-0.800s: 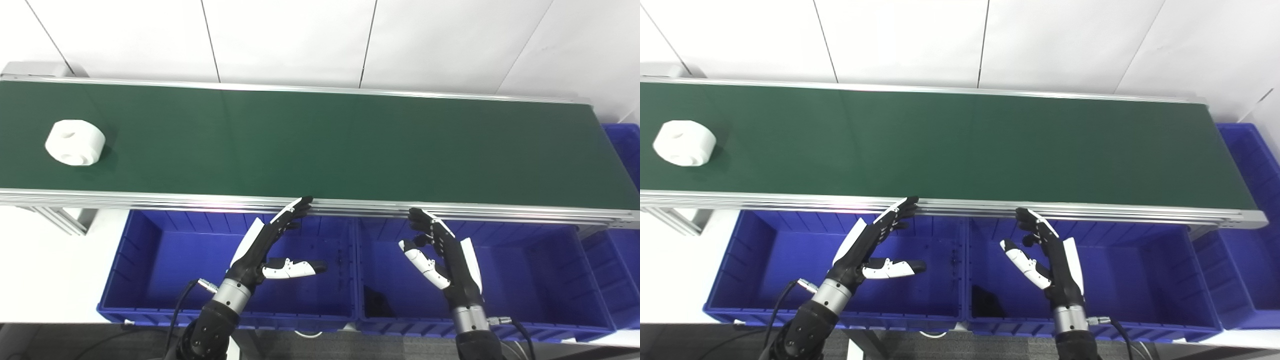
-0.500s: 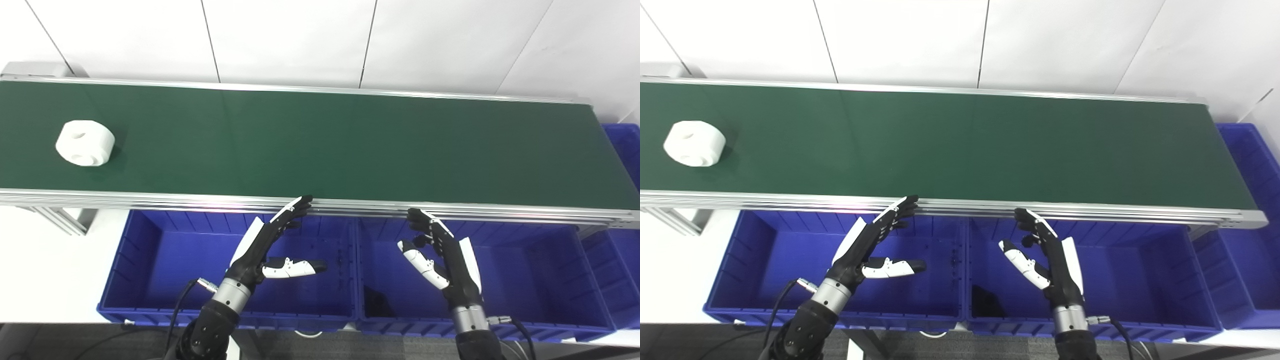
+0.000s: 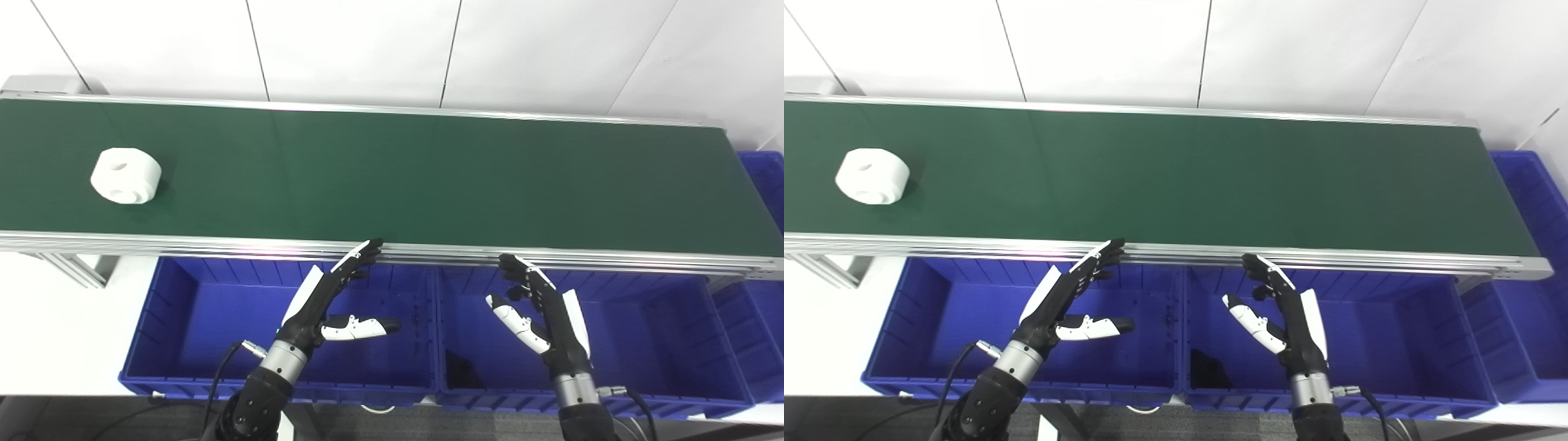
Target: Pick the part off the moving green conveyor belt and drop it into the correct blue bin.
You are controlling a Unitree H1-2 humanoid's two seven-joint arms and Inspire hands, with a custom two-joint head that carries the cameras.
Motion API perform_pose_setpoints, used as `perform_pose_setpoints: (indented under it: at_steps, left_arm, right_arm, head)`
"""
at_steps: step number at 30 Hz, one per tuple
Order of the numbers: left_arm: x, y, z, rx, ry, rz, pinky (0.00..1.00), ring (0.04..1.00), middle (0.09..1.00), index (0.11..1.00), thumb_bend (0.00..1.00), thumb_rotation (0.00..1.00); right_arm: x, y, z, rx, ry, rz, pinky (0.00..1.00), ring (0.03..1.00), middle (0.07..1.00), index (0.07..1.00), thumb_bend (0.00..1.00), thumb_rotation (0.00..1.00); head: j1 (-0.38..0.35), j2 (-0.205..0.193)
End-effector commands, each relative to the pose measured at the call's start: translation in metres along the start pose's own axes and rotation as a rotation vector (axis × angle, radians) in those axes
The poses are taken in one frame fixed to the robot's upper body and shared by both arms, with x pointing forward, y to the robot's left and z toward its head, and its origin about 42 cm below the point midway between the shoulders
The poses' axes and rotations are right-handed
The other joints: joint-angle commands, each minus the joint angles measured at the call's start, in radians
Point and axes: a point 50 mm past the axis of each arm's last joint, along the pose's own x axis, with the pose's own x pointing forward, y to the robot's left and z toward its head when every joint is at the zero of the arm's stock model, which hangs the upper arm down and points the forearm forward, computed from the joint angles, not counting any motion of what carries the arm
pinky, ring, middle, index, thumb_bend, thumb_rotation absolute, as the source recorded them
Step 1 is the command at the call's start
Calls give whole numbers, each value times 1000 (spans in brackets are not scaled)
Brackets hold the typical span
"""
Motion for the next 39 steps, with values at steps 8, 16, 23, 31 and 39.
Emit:
perform_pose_setpoints:
  at_steps: [8, 16, 23, 31, 39]
  left_arm:
    - [5, 4, 12, 2, -57, 10, 841, 896, 915, 908, 652, 517]
    - [5, 4, 12, 1, -59, 12, 840, 896, 914, 907, 646, 507]
    - [5, 4, 12, 1, -60, 10, 838, 895, 913, 906, 649, 512]
    - [6, 4, 12, 6, -61, 10, 835, 892, 911, 906, 650, 512]
    - [5, -12, 3, 14, -60, 5, 827, 887, 914, 907, 651, 524]
  right_arm:
    - [3, -5, 10, 6, -49, -29, 736, 797, 800, 805, 651, 671]
    - [5, -6, 8, 16, -45, -22, 739, 799, 799, 804, 660, 654]
    - [5, -5, 9, 17, -42, -23, 725, 797, 799, 803, 648, 635]
    - [5, -5, 9, 20, -41, -22, 735, 799, 798, 803, 639, 616]
    - [-2, -11, -5, 0, -35, -21, 748, 800, 800, 801, 638, 658]
  head:
    - [1, 3]
    - [0, 2]
    - [0, 1]
    - [2, 0]
    - [235, -111]
